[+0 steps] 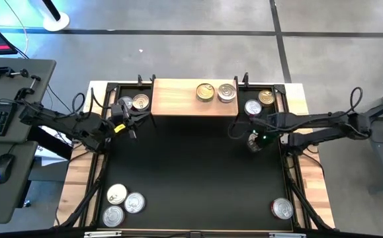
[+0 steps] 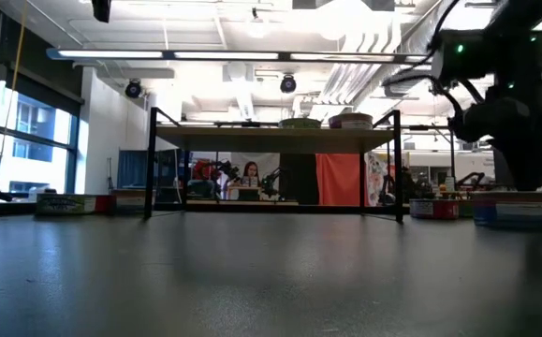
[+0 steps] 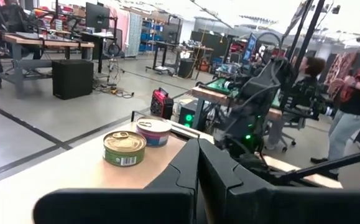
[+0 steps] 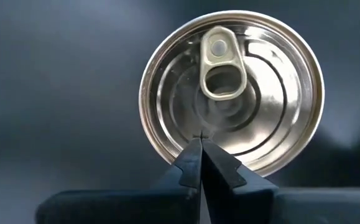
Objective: Stack canned seafood by type on shelf
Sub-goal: Stack the top right blue tuna can on top of the other blue tuna can
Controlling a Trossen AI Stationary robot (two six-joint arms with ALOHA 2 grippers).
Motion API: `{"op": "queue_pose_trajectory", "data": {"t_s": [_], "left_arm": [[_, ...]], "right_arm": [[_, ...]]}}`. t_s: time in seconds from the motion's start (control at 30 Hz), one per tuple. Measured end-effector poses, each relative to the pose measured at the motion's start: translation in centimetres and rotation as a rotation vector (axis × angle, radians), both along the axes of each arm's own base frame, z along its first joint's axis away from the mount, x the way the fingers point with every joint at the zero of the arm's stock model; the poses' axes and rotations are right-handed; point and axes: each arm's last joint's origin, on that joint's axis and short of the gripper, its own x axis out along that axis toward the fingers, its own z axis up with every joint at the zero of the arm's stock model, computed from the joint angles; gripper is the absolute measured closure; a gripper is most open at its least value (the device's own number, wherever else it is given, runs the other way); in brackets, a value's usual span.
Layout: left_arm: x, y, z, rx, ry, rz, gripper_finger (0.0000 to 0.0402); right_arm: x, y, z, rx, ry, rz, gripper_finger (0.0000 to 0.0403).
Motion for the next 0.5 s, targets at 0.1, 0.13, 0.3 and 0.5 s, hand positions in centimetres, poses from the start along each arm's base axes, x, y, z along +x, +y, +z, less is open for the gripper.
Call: {"op": "queue_pose_trajectory", "data": {"t_s": [0.1,0.13,0.3,0.5], "left_arm": [[0.6,-0.3,-0.4,0.008,0.027,-0.033,0.0401],[0.8,-0.4,-0.5,0.012,0.039,-0.064,0.0401],[2.2,-1.3,-2.0,0.011,0.145,-0.238,0.0402],[5.1,-2.2,-5.8,-0.062,0.298,-0.243,0.0402]], "right_arm": [[1.3,1.4,-0.4,0.005,-0.043,0.037,0.0403],[1.7,1.9,-0.6,0.008,-0.058,0.049,0.0403],[4.8,4.2,-1.8,0.032,-0.191,0.101,0.0403],[8.9,5.9,-2.4,-0.009,-0.337,0.118,0.0403]]}}
